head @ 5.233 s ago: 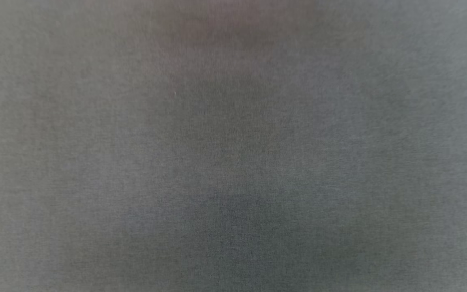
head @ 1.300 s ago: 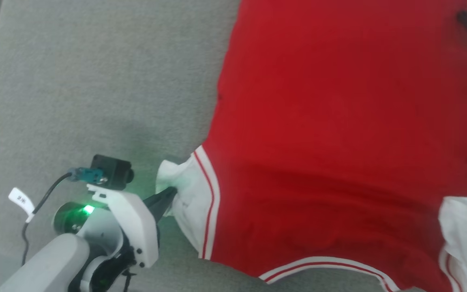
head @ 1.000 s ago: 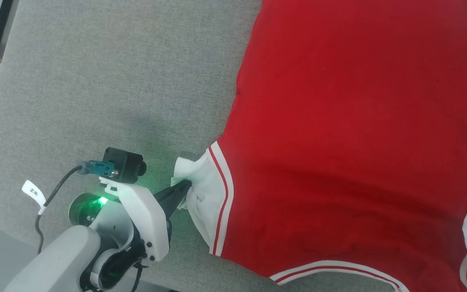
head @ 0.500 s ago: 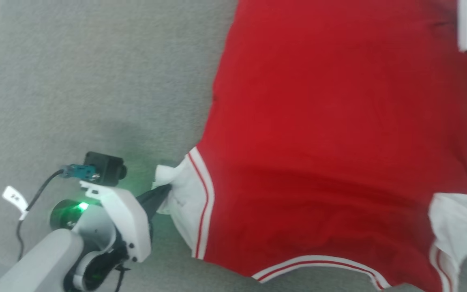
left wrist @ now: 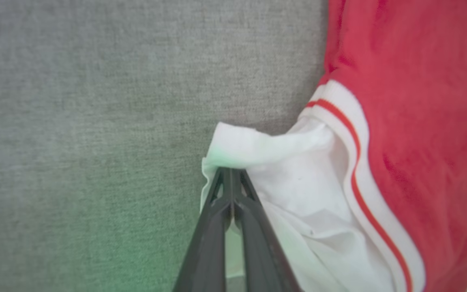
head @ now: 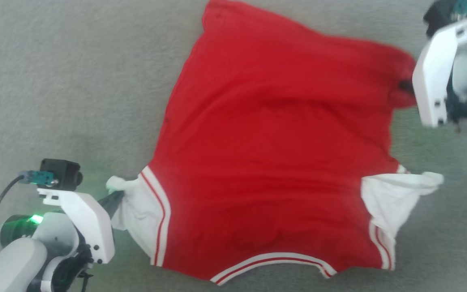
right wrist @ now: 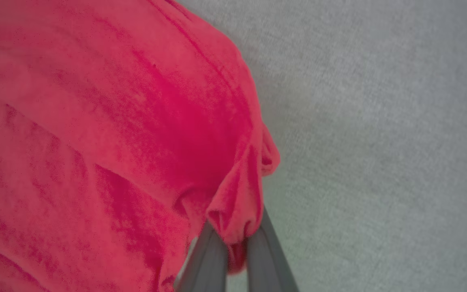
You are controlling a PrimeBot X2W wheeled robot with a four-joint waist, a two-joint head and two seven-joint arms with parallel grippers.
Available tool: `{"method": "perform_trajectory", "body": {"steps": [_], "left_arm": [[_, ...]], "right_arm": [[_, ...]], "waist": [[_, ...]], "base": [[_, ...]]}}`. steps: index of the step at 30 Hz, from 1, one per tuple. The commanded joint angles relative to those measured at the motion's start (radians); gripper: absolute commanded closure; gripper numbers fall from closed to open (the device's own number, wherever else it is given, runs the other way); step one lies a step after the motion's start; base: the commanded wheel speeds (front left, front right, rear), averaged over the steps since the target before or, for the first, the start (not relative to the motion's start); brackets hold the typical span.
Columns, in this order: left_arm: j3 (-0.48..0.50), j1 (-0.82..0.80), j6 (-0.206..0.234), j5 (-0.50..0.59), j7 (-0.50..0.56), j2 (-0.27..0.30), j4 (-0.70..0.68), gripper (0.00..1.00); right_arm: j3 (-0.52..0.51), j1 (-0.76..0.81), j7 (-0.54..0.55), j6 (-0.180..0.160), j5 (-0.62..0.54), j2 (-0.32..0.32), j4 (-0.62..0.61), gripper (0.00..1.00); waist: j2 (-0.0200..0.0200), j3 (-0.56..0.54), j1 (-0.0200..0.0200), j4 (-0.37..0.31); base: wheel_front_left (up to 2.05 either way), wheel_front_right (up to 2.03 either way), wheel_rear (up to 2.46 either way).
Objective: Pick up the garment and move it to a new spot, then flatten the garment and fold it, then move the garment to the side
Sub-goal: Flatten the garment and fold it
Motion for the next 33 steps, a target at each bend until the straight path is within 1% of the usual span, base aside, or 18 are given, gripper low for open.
{"method": "perform_trajectory", "body": {"steps": [1,4,8,11,14,18,20,22,23,24,26,29,33], "left_arm": [[0.001,0.009,0.006,-0.006,0.003,-0.001,0.005,1.0],[0.008,0.024,0.017,-0.011,0.01,0.018,-0.014,1.0],[0.019,0.037,0.031,-0.017,0.017,0.038,-0.036,1.0],[0.021,0.043,0.036,-0.018,0.019,0.047,-0.051,1.0],[0.022,0.042,0.042,-0.018,0.022,0.05,-0.061,1.0],[0.016,0.037,0.039,-0.016,0.024,0.045,-0.065,1.0],[0.015,0.035,0.036,-0.017,0.023,0.043,-0.062,1.0],[0.015,0.035,0.033,-0.019,0.02,0.042,-0.058,1.0],[0.014,0.034,0.032,-0.019,0.02,0.042,-0.056,1.0],[0.014,0.034,0.031,-0.019,0.019,0.041,-0.054,1.0],[0.012,0.037,0.029,-0.019,0.019,0.041,-0.05,1.0],[0.013,0.045,0.03,-0.023,0.015,0.04,-0.046,1.0],[0.013,0.059,0.034,-0.026,0.011,0.039,-0.045,1.0]], "right_arm": [[-0.004,0.021,0.007,0.0,0.006,0.0,-0.014,1.0],[-0.042,0.121,0.044,0.0,0.039,-0.023,-0.131,1.0],[-0.122,0.274,0.109,0.0,0.058,-0.023,-0.28,1.0],[-0.197,0.395,0.146,0.0,0.037,0.001,-0.376,1.0],[-0.264,0.514,0.163,0.0,0.008,0.054,-0.441,1.0],[-0.313,0.622,0.124,0.0,-0.047,0.122,-0.453,1.0],[-0.323,0.649,0.075,0.0,-0.07,0.154,-0.423,1.0],[-0.321,0.656,0.021,0.0,-0.091,0.172,-0.375,1.0],[-0.318,0.655,-0.004,-0.001,-0.099,0.175,-0.351,0.73],[-0.31,0.651,-0.024,-0.001,-0.103,0.173,-0.326,0.0],[-0.304,0.643,-0.055,-0.002,-0.12,0.169,-0.283,0.0],[-0.296,0.635,-0.08,-0.002,-0.106,0.162,-0.261,0.0],[-0.299,0.626,-0.087,-0.001,-0.086,0.153,-0.31,0.0]], "waist": [[0.0,-0.023,0.0,-0.027],[0.0,-0.033,0.0,-0.052],[0.0,-0.039,0.0,-0.078],[0.0,-0.039,0.0,-0.091],[0.0,-0.036,0.0,-0.096],[0.0,-0.028,0.0,-0.095],[0.0,-0.025,0.0,-0.093],[0.0,-0.023,0.0,-0.092],[0.0,-0.024,0.0,-0.092],[0.0,-0.025,0.0,-0.091],[0.0,-0.03,0.0,-0.089],[0.0,-0.04,0.0,-0.091],[0.0,-0.051,0.0,-0.091]], "base": [[0.0,0.0,0.0],[0.0,0.0,0.0],[0.0,0.0,0.0],[0.0,0.0,0.0],[0.0,0.0,0.0],[0.0,0.0,0.0],[0.0,0.0,0.0],[0.0,0.0,0.0],[0.0,0.0,0.0],[0.0,0.0,0.0],[0.0,0.0,0.0],[0.0,0.0,0.0],[0.0,0.0,0.0]]}}
